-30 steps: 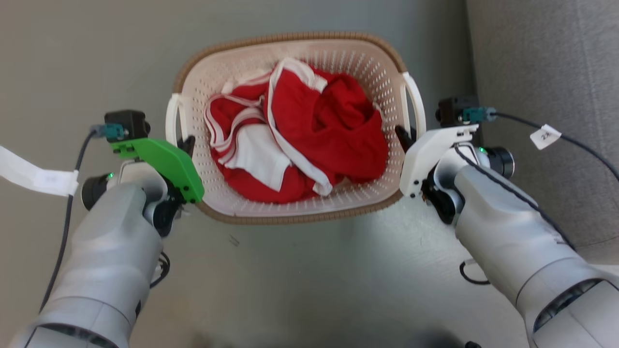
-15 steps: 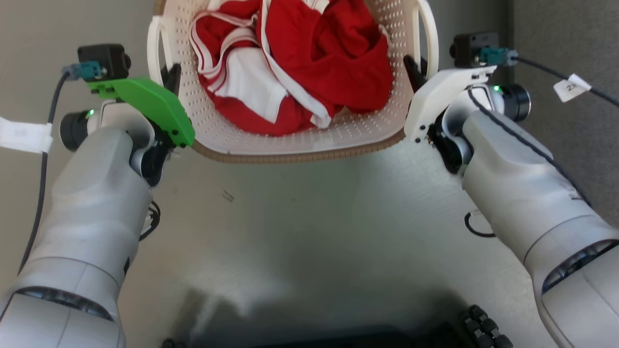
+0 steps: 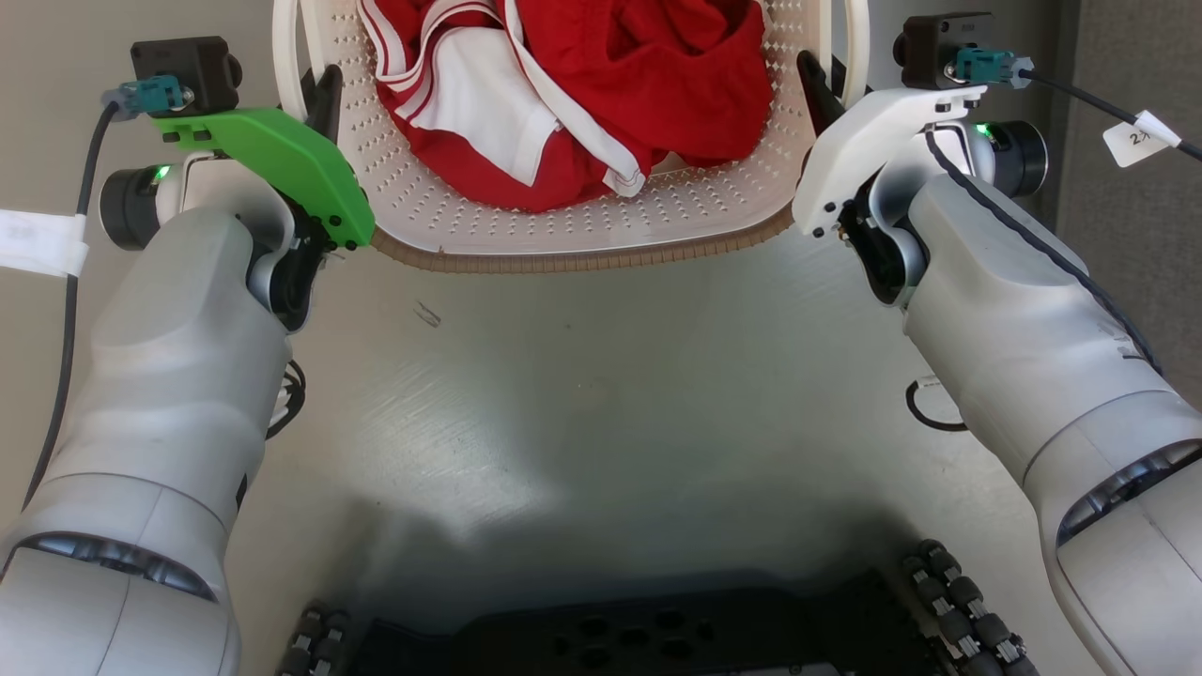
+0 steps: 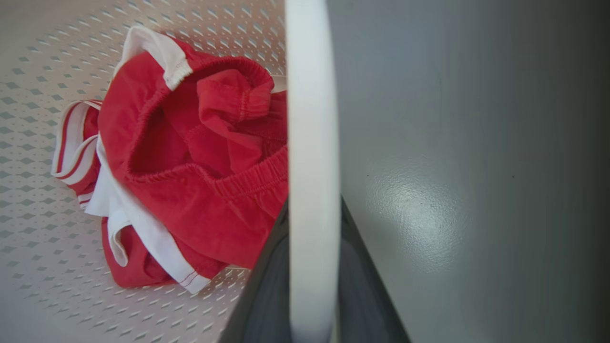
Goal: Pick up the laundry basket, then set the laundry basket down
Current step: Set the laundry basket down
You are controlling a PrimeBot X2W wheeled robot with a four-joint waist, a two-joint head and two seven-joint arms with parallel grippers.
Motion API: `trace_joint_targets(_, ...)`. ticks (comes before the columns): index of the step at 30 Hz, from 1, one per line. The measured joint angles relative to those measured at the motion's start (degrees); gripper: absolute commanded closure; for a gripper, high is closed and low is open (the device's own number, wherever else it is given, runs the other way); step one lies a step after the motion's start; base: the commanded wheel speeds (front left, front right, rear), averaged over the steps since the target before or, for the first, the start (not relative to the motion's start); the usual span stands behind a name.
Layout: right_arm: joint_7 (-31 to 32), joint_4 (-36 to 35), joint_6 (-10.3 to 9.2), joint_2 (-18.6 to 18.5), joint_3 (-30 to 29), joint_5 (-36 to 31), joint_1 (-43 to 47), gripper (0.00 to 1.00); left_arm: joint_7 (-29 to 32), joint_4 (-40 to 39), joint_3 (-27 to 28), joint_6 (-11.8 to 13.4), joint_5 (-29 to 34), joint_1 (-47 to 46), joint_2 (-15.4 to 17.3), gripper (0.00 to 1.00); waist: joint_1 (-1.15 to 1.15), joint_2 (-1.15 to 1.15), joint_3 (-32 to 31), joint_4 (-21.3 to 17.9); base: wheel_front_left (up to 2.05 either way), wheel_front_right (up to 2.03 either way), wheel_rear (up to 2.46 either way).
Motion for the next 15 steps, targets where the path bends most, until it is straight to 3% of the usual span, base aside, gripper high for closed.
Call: trace_joint_targets(15,-0.48,1.79,-0.49,0.8,-0.11,0.0,-1.25,1.0,-0.75,1.69,-0.23,-0.1,0.79,-1.99,-0.35,1.0,0.0,0.0,2.92,-0.24,0.0,0.0,0.0)
